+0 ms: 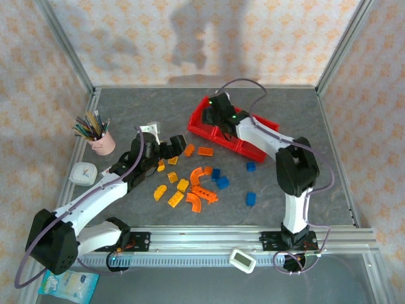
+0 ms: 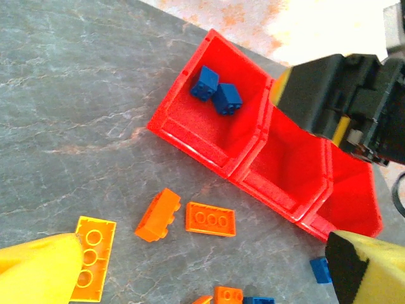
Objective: Sort the legos into containers by color
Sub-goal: Pick up the lego from the middle-right of the table.
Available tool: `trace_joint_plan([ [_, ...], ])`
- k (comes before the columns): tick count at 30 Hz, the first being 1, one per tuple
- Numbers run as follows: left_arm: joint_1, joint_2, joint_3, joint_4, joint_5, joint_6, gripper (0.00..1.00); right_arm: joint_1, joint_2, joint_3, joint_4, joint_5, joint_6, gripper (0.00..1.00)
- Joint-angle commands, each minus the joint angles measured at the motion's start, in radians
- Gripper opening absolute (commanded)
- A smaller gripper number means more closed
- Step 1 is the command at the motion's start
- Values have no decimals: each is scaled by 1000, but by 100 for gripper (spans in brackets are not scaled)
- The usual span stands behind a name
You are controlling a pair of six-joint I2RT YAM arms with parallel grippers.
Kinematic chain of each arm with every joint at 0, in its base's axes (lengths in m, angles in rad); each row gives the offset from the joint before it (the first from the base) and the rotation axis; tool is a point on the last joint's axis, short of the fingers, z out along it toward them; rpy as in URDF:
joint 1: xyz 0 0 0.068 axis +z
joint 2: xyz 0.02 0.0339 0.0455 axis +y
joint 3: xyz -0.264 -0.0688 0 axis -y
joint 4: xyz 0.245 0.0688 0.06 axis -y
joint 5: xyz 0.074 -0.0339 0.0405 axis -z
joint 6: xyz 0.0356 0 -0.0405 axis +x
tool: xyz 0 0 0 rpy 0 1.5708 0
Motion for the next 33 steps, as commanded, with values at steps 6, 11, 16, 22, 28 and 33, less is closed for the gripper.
trace_joint_plan([
  [6,-26,-61,-43,-2,45,-43,99,3,-228,-277,60,-12,83,71],
  [11,-78,-83,-76,7,22,-62,99,2,-353,-445,76,11,119,73],
  [16,-135,-90,-110,45,1,-104,99,-3,-480,-593,69,57,165,77],
  [22,-205,-81,-145,104,-36,-156,99,-15,-586,-705,-3,113,224,83],
  [28,-250,-54,-162,148,-61,-189,99,-19,-613,-789,-51,141,249,86],
  [33,-270,-17,-157,177,-67,-201,99,-20,-588,-835,-28,110,249,84],
])
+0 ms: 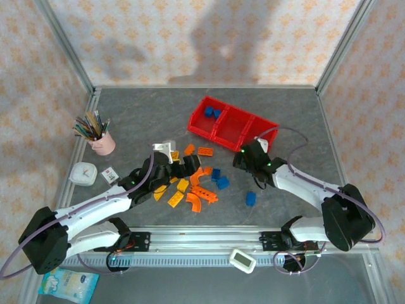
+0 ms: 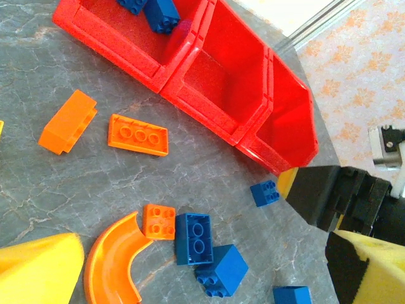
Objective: Sort the legos into containers by color
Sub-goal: Pick up the lego from the middle-right of the table.
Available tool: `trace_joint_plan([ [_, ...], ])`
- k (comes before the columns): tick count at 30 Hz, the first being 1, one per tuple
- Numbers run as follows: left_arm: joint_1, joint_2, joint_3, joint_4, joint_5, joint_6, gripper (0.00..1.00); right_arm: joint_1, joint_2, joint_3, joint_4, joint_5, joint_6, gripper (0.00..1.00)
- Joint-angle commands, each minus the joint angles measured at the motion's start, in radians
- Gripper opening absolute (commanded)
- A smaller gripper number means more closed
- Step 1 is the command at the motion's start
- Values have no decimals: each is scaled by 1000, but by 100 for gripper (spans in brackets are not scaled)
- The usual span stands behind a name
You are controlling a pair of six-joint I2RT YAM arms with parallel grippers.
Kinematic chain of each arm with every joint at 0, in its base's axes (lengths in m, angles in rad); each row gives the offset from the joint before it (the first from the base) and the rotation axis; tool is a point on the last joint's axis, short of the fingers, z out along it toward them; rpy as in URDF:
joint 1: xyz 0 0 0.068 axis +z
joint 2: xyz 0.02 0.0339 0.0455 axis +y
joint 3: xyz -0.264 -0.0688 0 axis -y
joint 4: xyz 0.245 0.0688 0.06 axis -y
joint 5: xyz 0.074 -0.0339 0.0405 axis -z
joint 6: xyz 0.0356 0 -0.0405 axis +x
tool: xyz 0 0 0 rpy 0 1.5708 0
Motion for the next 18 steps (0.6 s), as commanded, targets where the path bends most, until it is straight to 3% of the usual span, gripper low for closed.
trace_joint_plan([
  [1,-16,27,-5,63,-30,-21,99,-5,19,-23,-3,19,16,84],
  [18,-21,71,-1,74,-54,-33,99,-23,245,56,53,82,-87,75],
])
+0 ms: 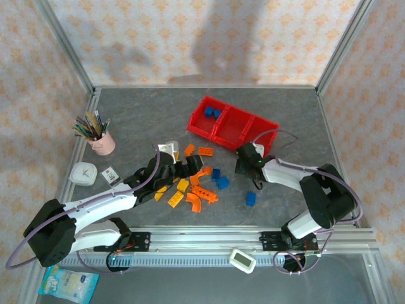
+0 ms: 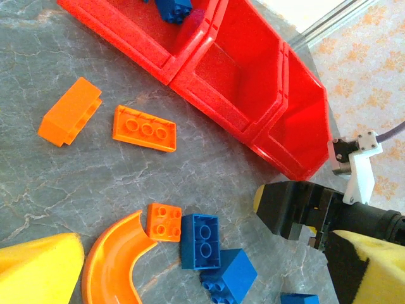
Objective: Sort the legos into containers by color
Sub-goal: Pick up the lego from the middle-right of the table.
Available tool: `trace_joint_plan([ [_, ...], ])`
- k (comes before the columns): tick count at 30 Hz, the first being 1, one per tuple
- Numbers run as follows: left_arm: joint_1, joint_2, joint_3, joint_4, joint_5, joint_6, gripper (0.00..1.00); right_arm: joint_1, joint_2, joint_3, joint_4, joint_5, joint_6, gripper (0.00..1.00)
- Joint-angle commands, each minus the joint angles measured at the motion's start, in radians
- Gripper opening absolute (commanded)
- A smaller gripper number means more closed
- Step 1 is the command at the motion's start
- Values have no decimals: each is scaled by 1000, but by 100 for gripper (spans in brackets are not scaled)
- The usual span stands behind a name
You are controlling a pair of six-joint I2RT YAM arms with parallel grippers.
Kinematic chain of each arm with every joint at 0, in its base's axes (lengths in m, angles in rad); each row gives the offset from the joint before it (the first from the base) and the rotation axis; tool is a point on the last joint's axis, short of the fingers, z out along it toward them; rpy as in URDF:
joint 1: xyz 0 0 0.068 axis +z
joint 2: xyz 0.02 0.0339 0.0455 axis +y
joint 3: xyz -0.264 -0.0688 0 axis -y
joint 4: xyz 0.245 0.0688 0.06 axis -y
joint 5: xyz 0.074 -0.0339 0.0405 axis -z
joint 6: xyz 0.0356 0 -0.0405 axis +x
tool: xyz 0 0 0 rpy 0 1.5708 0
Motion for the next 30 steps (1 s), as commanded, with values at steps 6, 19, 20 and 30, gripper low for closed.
trace_joint_plan([
  [6,-10,-6,4,16,-50,2,99,-4,61,57,35,5,-79,66],
  [19,-10,-16,6,10,-57,5,99,-3,80,61,26,30,-95,45],
  [20,-10,-15,7,9,-57,6,99,-4,82,62,25,34,-96,45],
  [30,-10,-14,10,6,-58,8,99,-4,84,74,10,32,-103,33],
])
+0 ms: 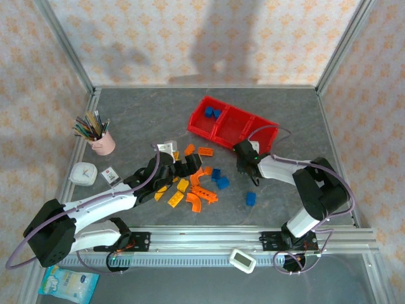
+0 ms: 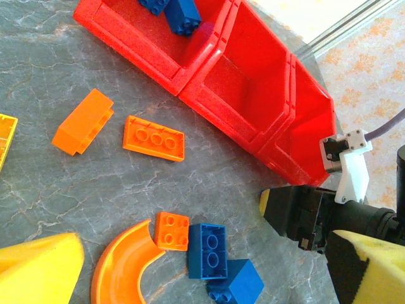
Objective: Sort the legos into containers by color
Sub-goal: Pick up the lego from the middle-right of the table, then place the lego in the container.
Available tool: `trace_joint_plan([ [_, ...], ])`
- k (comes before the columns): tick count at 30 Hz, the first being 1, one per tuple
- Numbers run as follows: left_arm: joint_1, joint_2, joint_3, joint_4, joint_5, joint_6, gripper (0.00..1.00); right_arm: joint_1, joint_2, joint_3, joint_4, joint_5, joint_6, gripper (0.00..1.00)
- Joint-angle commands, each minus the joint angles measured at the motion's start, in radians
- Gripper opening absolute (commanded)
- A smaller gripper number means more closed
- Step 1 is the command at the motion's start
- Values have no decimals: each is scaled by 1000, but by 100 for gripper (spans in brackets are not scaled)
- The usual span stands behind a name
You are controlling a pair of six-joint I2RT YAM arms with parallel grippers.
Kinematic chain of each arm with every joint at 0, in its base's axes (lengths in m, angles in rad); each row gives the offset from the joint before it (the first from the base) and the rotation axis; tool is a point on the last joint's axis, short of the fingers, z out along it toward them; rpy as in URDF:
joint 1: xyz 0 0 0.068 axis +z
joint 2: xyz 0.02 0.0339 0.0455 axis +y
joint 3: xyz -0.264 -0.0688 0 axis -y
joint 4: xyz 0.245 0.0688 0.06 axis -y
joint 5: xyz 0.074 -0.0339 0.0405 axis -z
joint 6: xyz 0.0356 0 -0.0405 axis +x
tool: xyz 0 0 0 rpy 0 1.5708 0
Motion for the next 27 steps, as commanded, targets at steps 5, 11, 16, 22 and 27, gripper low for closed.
trace_joint_plan([
  [5,-10,-21,10,0,-26,10,99,2,-30,34,-44,-21,-8,28],
  [11,-9,-38,27,-46,-71,34,99,39,-63,92,-95,-83,9,27],
  [16,-2,-76,56,-114,-133,71,99,88,-60,186,-112,-139,9,27],
  [22,56,-107,84,-146,-140,115,99,94,6,333,-84,-167,-9,27],
  [27,128,-97,107,-137,-98,139,99,91,128,504,-77,-114,-38,27],
])
